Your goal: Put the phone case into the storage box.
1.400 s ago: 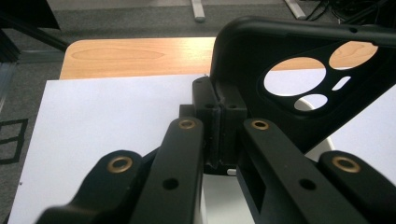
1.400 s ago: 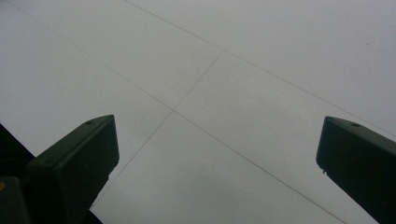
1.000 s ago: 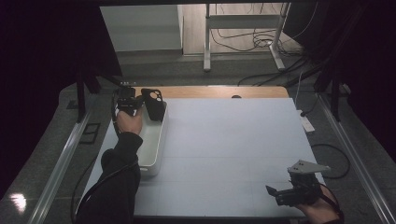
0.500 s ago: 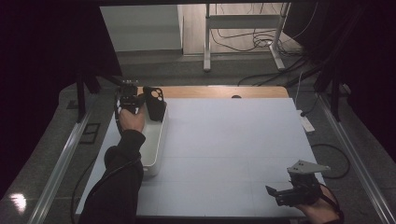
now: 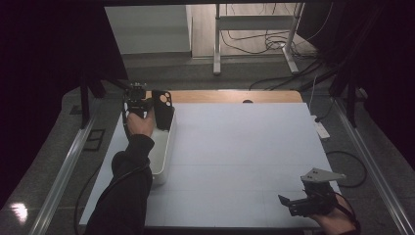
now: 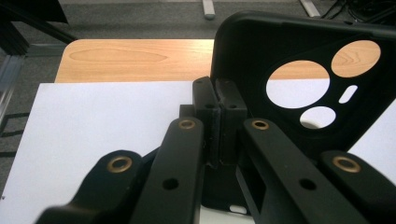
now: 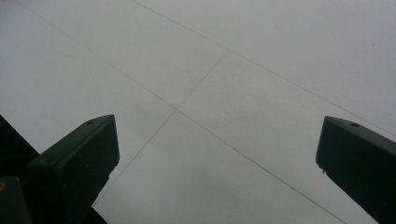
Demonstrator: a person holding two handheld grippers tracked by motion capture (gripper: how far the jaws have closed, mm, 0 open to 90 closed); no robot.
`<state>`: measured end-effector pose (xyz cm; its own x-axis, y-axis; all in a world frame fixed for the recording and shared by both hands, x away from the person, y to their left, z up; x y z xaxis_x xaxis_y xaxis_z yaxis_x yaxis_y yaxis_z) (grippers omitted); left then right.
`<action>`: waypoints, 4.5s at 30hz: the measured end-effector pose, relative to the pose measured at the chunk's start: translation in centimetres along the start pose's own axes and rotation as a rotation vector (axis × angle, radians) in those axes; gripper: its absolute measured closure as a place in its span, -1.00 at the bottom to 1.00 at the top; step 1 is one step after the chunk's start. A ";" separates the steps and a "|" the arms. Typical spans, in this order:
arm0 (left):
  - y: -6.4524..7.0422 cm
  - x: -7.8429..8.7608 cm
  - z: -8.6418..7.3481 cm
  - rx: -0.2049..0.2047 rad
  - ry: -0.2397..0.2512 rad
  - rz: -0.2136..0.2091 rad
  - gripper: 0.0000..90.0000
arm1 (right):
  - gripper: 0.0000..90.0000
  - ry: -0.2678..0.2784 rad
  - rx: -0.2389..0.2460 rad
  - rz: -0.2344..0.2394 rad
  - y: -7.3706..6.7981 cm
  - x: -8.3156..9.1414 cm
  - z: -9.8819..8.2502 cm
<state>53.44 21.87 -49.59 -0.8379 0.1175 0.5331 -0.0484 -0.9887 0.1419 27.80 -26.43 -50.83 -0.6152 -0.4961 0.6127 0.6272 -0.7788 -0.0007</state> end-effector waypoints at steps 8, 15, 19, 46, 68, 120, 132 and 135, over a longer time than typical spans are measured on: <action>0.0 -0.1 0.0 0.001 -0.003 0.000 0.96 | -1.00 0.000 0.000 0.001 0.0 0.0 0.0; 0.1 -0.1 -0.1 0.001 -0.005 -0.002 0.94 | -1.00 0.000 0.001 0.002 0.0 0.0 0.0; 0.1 -0.1 -0.1 -0.003 -0.005 -0.007 0.92 | -1.00 -0.001 0.001 0.002 0.0 0.0 0.0; 0.0 0.7 0.0 -0.003 0.005 -0.043 0.66 | -1.00 0.000 0.003 0.001 -0.1 0.0 0.0; 0.9 1.8 0.0 -0.033 -0.018 -0.132 0.27 | -1.00 0.003 0.001 -0.003 0.0 0.0 0.1; 1.9 7.1 -2.4 -0.192 -0.039 -0.361 -0.80 | -1.00 0.004 -0.027 -0.011 0.3 0.0 0.1; 2.6 8.4 -3.2 -0.253 -0.048 -0.374 -0.90 | -1.00 0.011 -0.028 -0.007 0.3 0.0 0.1; 2.6 8.7 -3.5 -0.256 -0.046 -0.376 -0.91 | -1.00 0.011 -0.029 -0.006 0.3 0.0 0.1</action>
<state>44.12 19.97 -47.46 -0.7120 0.4708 0.5210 -0.4821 -0.8672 0.1247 28.04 -26.62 -50.75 -0.6242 -0.4952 0.6043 0.6095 -0.7926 -0.0200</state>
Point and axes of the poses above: each handheld gripper's, and its own axes: x roughly backward along the jaws, z roughly out of its top, y roughly to its right, the point moved 8 cm from there along -x, roughly forward along the jaws, and after that the axes turned 9 degrees about y, right-handed, at the moved point
